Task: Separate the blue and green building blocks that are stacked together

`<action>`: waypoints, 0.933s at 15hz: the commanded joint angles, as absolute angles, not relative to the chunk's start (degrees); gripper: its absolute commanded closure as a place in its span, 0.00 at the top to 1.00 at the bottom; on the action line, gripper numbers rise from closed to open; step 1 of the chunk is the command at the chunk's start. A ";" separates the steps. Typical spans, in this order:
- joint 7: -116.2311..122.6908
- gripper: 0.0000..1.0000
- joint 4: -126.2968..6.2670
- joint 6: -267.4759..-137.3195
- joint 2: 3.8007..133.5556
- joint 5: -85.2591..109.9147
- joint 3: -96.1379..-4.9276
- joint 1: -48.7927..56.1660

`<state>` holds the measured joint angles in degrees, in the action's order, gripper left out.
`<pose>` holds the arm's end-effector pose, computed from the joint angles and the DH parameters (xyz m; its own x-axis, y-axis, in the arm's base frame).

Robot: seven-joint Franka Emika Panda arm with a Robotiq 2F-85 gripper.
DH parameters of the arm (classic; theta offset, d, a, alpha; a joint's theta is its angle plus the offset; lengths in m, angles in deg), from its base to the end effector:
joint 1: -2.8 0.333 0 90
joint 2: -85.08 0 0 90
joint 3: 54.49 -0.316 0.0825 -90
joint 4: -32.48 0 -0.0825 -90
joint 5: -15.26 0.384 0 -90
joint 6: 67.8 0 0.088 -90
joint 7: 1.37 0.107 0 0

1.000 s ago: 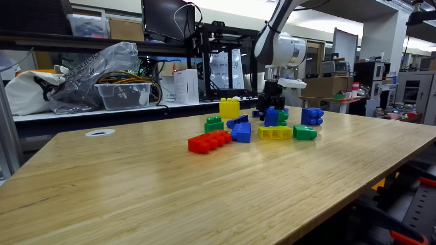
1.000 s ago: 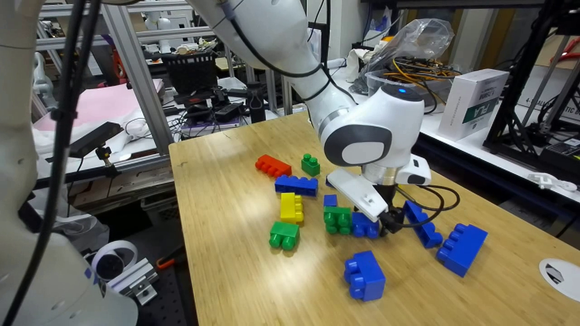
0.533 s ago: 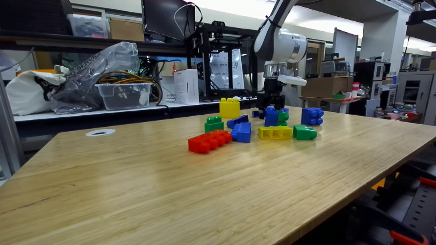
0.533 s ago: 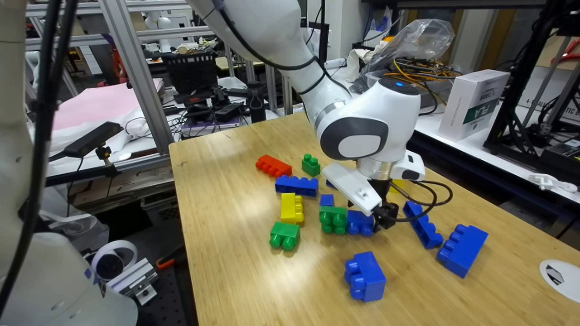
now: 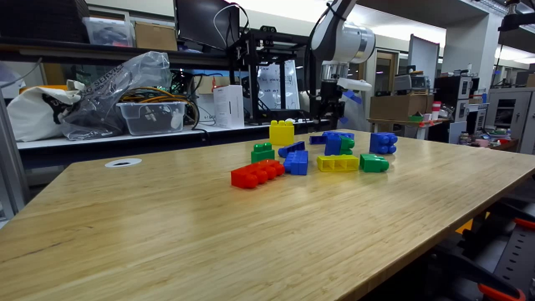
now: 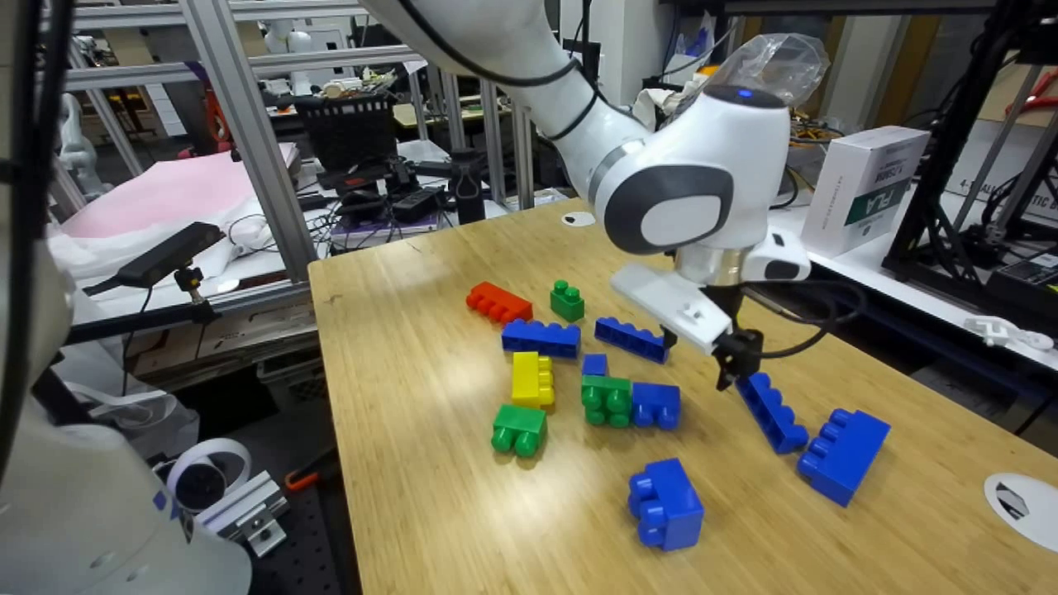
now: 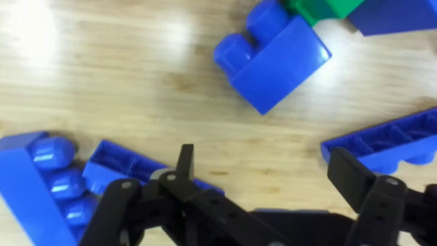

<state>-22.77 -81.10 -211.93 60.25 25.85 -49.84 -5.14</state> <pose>0.6075 -0.1352 0.2558 0.9924 0.0156 0.1224 0.0215 -0.9987 -0.0472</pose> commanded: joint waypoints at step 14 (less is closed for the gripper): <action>-22.24 1.00 -80.52 -195.91 73.36 23.81 -52.76 -4.20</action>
<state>-22.28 -80.68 -196.04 73.43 23.84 -52.78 -4.21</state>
